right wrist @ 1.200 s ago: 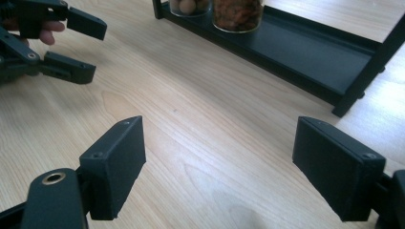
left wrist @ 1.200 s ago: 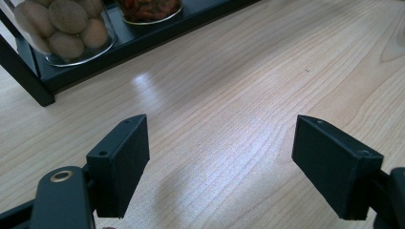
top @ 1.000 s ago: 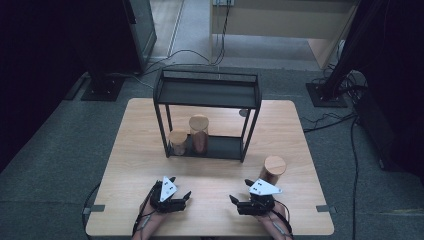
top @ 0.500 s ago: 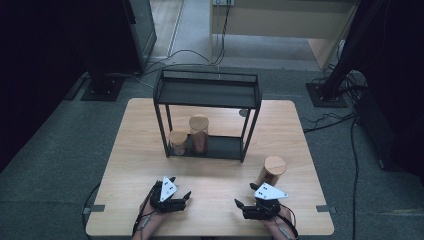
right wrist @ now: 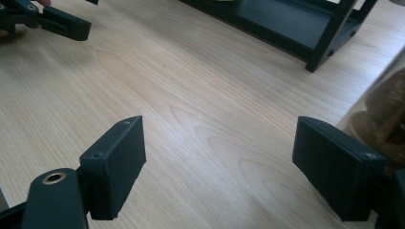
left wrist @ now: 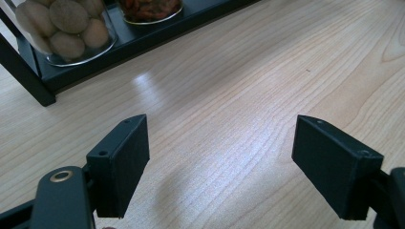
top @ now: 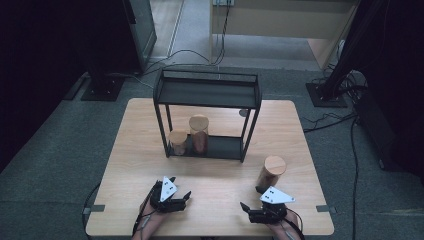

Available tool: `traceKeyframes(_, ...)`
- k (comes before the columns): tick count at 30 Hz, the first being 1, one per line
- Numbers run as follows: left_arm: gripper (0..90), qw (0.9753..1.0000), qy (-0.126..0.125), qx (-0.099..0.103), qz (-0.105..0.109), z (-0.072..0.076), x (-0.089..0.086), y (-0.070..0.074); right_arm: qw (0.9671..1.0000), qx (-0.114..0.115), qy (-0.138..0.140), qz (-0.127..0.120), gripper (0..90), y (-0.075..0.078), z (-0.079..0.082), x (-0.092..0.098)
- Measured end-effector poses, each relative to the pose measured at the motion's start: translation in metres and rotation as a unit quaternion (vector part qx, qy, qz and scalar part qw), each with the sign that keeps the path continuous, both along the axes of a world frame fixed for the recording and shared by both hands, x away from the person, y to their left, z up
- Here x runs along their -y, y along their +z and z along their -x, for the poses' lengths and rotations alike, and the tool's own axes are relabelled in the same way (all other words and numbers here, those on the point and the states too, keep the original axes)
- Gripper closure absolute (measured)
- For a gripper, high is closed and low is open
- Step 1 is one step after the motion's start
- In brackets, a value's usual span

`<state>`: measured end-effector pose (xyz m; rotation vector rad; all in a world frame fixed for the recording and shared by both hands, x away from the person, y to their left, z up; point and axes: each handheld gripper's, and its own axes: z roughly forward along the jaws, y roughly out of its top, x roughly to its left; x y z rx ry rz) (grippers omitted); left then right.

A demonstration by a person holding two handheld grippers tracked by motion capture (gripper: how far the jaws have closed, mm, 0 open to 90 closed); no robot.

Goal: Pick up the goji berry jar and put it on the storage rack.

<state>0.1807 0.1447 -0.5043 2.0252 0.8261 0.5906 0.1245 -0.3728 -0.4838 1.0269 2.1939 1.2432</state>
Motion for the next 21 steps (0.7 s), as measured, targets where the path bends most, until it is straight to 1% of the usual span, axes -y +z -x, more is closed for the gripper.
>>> traceKeyframes(3, 20.1, 1.0, 0.0, 0.0, 0.0, 0.0, 0.0, 0.0, 1.0, 0.003, -0.005, 0.0, 18.2, 0.0, 0.003, 0.003)
traceKeyframes(10, 20.1, 1.0, 0.0, 0.0, 0.0, 0.0, 0.0, 0.0, 0.9999, -0.001, -0.011, 0.002, 18.3, 0.0, 0.006, 0.008)
traceKeyframes(21, 20.2, 1.0, -0.001, 0.001, -0.003, 0.0, 0.001, 0.0, 0.9996, -0.007, -0.027, 0.006, 18.3, 0.0, 0.014, 0.019)
